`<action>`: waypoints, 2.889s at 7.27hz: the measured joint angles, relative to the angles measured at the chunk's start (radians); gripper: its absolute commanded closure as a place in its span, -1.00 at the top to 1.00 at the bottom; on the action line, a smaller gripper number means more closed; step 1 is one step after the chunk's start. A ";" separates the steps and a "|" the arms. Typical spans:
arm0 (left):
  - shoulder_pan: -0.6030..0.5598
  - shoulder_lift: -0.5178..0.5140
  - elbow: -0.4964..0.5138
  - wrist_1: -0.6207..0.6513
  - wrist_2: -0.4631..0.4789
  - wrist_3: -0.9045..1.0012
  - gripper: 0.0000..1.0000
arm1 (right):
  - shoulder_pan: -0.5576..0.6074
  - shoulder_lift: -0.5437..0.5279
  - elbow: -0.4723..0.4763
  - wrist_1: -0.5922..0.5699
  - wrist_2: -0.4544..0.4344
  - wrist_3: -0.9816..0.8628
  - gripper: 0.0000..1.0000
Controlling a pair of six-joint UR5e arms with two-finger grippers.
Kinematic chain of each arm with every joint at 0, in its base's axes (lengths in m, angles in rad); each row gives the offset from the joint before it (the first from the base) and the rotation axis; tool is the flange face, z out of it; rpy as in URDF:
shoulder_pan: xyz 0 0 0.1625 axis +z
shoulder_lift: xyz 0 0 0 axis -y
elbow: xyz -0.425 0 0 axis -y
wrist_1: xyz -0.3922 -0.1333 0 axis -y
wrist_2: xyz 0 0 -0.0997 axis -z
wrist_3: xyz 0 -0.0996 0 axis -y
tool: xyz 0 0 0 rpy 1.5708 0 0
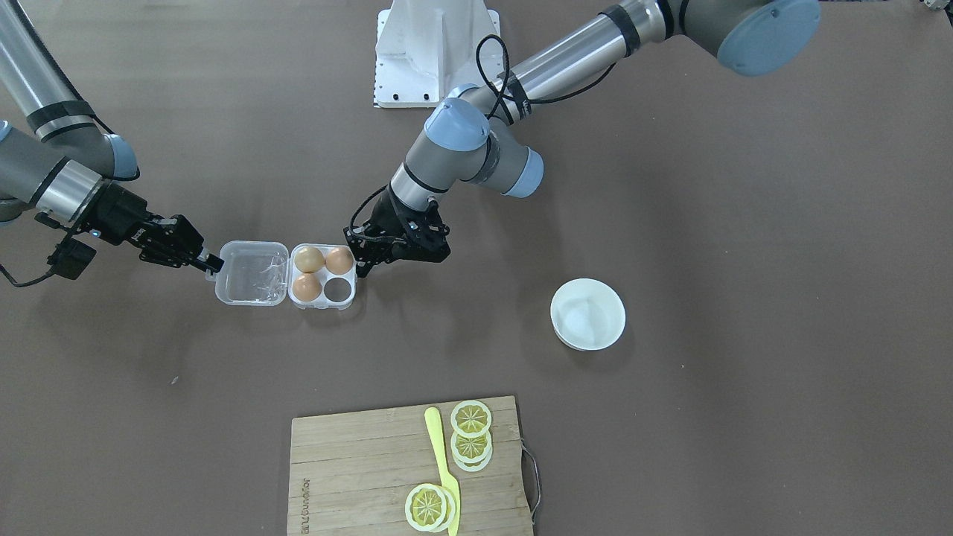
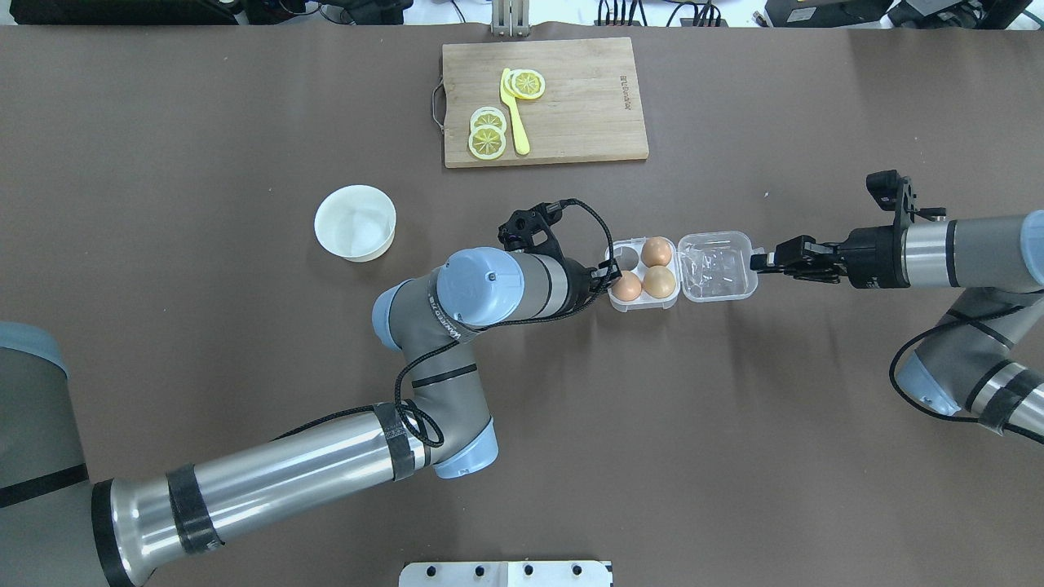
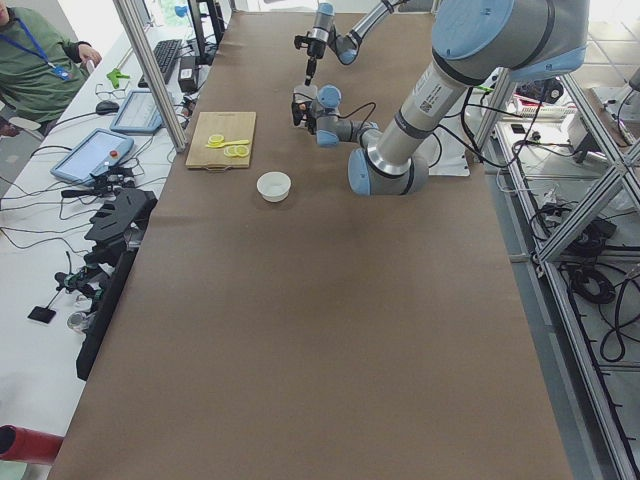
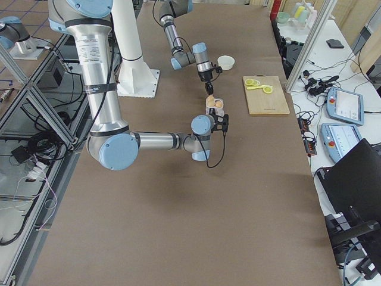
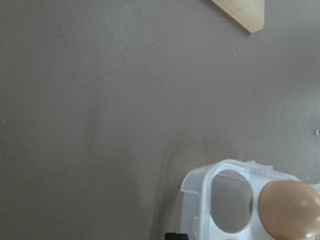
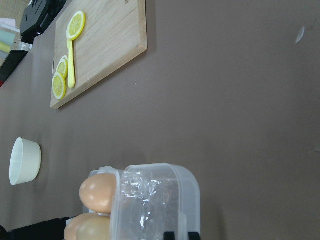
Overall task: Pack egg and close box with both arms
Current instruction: 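Lift the lid with the right gripper, swinging it toward the eggs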
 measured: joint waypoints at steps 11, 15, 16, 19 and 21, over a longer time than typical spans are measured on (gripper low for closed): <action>0.005 -0.001 -0.002 0.000 0.000 0.000 -1.00 | 0.040 0.000 0.004 -0.004 0.055 -0.004 -1.00; 0.008 -0.002 -0.002 -0.001 0.000 0.000 -1.00 | 0.049 0.005 0.027 -0.006 0.055 -0.003 -1.00; 0.009 -0.002 -0.002 -0.001 0.000 0.000 -1.00 | 0.049 0.007 0.036 -0.011 0.054 -0.003 -1.00; 0.010 -0.002 -0.003 0.000 0.000 0.000 -1.00 | 0.048 0.011 0.061 -0.020 0.052 0.000 -1.00; 0.011 -0.002 -0.003 -0.004 0.000 0.000 -1.00 | 0.047 0.011 0.076 -0.021 0.052 0.004 -1.00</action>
